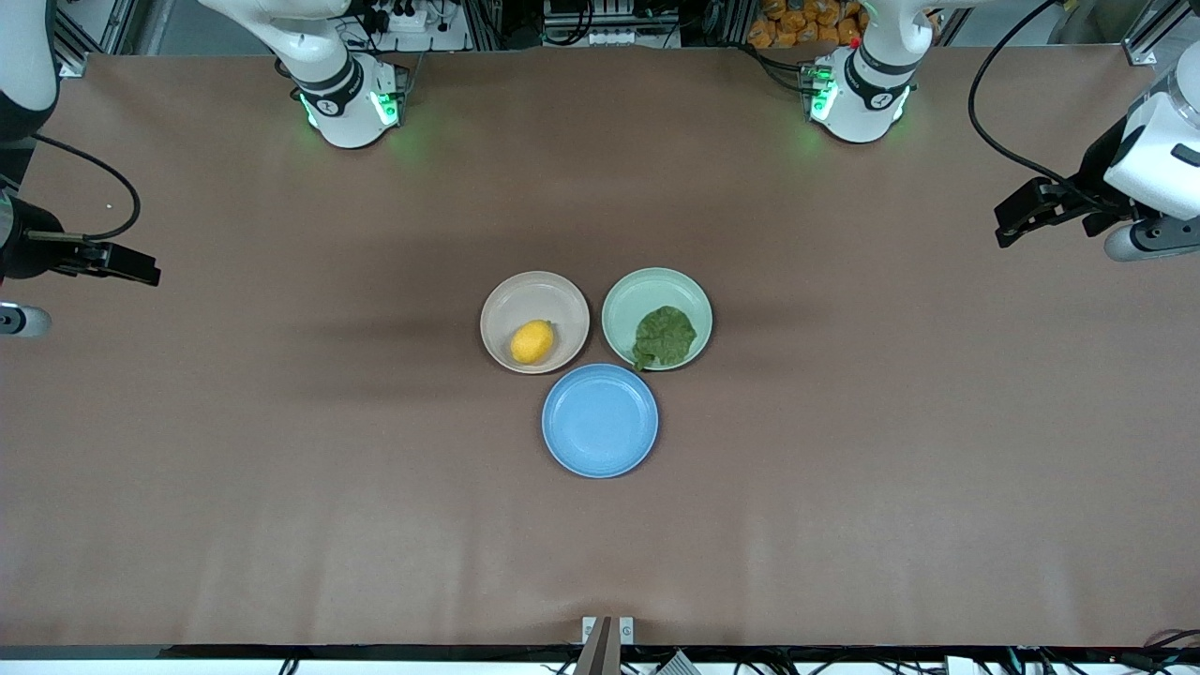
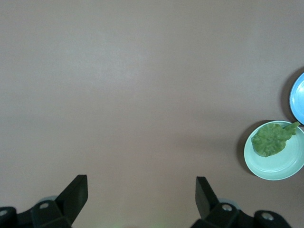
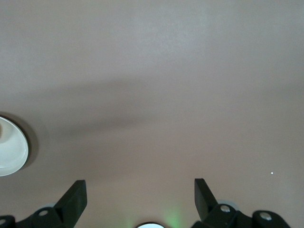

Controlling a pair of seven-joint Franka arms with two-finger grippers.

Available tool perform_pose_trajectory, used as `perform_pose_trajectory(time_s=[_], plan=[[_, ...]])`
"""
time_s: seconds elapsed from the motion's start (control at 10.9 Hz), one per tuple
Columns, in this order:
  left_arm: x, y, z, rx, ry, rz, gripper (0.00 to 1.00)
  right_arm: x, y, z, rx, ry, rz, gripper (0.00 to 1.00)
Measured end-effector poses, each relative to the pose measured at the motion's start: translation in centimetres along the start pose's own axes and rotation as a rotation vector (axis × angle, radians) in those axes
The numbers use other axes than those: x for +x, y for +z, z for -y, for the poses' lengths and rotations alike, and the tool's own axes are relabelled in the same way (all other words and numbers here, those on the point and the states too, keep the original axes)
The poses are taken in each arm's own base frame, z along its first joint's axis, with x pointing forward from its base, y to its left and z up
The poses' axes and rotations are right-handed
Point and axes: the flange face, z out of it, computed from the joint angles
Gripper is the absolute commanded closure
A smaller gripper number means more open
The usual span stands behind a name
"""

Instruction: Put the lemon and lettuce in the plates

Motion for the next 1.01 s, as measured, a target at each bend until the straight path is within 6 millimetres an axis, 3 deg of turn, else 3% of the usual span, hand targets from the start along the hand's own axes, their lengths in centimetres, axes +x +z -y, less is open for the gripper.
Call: perform_pose_trajectory(time_s=[0.27,0.55,1.01], plan=[[-0.1,0.0,-0.5,0.0,0.006,0.001,0.0,-0.5,-0.8,-0.4,0.0,0.006,-0.032,0.0],[-0.2,0.1,-1.2,0.0,0.015,0.001,0.0,0.3,-0.9,-0.8,0.007,0.013,-0.096,0.0],[-0.2,-0.3,-0.9,-0.002,0.01,-0.007,0.0,0.7,-0.9,-3.2,0.044,0.041,-0.117,0.0]])
